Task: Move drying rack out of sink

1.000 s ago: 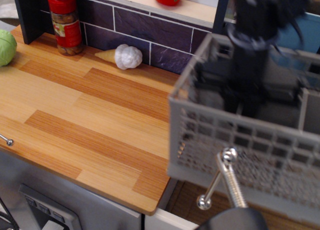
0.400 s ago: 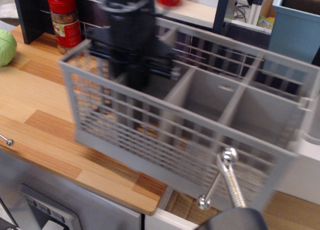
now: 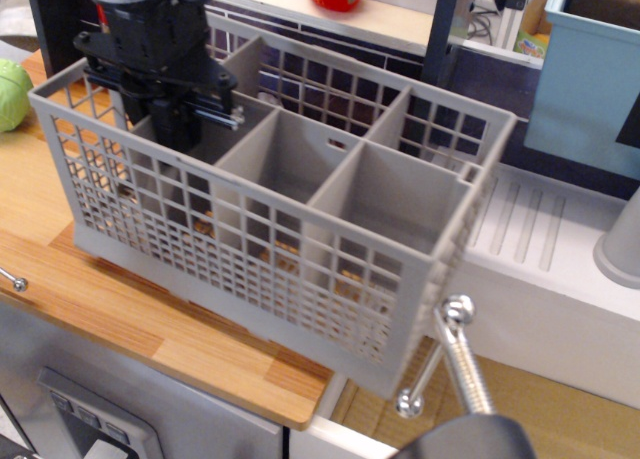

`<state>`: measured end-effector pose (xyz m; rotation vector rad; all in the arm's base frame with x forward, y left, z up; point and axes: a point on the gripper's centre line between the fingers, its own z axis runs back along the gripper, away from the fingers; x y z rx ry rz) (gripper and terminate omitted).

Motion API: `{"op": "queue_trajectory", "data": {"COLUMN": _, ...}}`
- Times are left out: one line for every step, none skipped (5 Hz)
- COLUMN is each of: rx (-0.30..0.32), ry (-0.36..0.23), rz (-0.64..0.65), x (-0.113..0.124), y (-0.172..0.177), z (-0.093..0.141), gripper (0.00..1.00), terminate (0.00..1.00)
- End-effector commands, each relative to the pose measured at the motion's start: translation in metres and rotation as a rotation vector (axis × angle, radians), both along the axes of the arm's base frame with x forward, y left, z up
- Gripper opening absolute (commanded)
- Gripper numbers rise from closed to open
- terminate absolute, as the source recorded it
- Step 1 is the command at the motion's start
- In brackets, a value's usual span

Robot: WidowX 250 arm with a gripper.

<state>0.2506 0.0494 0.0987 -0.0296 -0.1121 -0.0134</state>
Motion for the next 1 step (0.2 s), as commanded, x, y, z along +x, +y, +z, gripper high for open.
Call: {"op": "queue_trajectory", "data": {"rx": 0.063, "ry": -0.056, "rz": 0.006, "x": 0.0200, "y": 0.0282, "z": 0.0163, "gripper": 0.00, "terminate": 1.00}}
